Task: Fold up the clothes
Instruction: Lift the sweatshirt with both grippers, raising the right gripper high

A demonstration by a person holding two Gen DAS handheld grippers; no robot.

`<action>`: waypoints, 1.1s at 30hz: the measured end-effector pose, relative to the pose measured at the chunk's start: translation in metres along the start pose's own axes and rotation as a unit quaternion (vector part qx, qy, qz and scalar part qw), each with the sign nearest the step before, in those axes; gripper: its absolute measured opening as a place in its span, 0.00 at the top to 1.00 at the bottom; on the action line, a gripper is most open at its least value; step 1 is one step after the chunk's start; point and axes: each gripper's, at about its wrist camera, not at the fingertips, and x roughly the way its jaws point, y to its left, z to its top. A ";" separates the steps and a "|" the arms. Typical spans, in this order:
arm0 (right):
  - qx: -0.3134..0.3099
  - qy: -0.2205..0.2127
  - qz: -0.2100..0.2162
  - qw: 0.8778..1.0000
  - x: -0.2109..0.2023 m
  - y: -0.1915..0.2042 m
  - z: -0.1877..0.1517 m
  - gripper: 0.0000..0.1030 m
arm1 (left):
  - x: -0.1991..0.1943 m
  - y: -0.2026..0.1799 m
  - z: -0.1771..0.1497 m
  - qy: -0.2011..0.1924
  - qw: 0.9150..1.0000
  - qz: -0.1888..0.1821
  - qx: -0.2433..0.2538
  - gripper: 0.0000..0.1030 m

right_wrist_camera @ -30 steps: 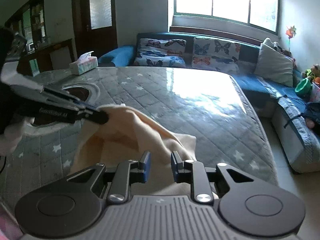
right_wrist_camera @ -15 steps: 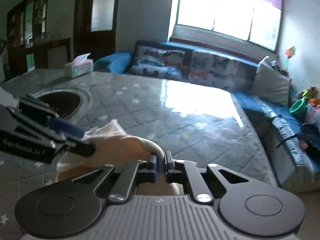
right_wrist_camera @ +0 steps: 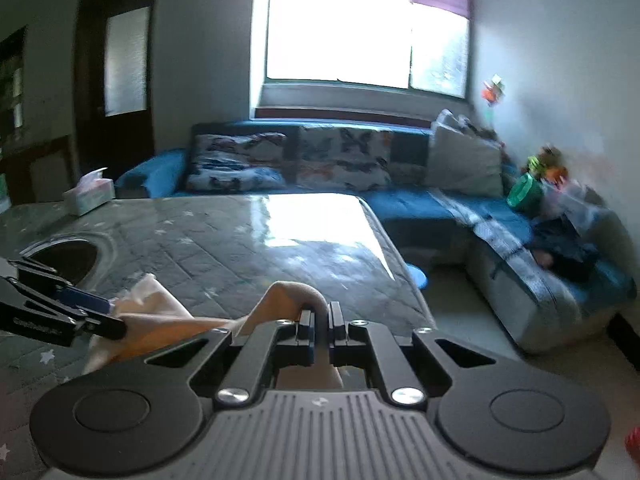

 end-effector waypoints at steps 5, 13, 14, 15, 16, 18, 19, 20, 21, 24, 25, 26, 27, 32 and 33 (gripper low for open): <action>0.022 0.027 -0.016 0.999 0.000 -0.018 -0.016 0.95 | 0.004 -0.005 -0.002 0.005 1.000 -0.003 0.008 0.62; 0.035 0.056 -0.004 0.998 0.010 -0.025 -0.027 0.94 | 0.005 -0.001 -0.001 -0.004 1.000 -0.012 0.010 0.91; 0.032 0.056 -0.003 0.998 0.011 -0.023 -0.026 0.94 | 0.004 0.002 0.000 -0.007 1.000 -0.012 0.006 0.92; 0.029 0.054 0.001 0.998 0.012 -0.021 -0.022 0.95 | 0.001 0.004 0.001 -0.012 1.000 -0.011 0.002 0.93; 0.025 0.048 0.003 0.999 0.012 -0.020 -0.018 0.95 | -0.002 0.007 0.003 -0.018 1.000 -0.010 -0.002 0.93; 0.012 0.034 0.005 0.999 0.012 -0.019 -0.005 0.95 | -0.009 0.015 0.008 -0.033 0.999 -0.008 -0.013 0.94; 0.007 0.028 0.008 1.000 0.013 -0.018 0.001 0.95 | -0.014 0.020 0.011 -0.040 0.999 -0.006 -0.018 0.94; 0.001 0.021 0.010 1.000 0.014 -0.016 0.009 0.95 | -0.018 0.024 0.014 -0.045 0.999 -0.003 -0.023 0.94; -0.005 0.013 0.012 1.000 0.017 -0.015 0.018 0.95 | -0.021 0.030 0.018 -0.050 0.998 0.004 -0.028 0.94; -0.023 -0.013 0.015 1.000 0.025 -0.008 0.047 0.95 | -0.033 0.051 0.032 -0.072 0.996 0.039 -0.039 0.99; -0.026 -0.022 0.015 0.999 0.029 -0.006 0.058 0.95 | -0.037 0.061 0.038 -0.080 0.994 0.054 -0.045 0.99; -0.028 -0.031 0.014 0.999 0.033 -0.003 0.069 0.95 | -0.043 0.074 0.045 -0.088 0.992 0.066 -0.057 0.99; -0.029 -0.039 0.015 0.999 0.036 -0.001 0.080 0.95 | -0.048 0.086 0.052 -0.095 0.990 0.074 -0.070 0.99; -0.040 -0.069 0.011 0.997 0.054 0.013 0.130 0.95 | -0.076 0.126 0.080 -0.124 0.984 0.096 -0.081 0.99; -0.046 -0.073 0.012 0.996 0.055 0.016 0.135 0.95 | -0.077 0.124 0.080 -0.121 0.986 0.093 -0.071 0.99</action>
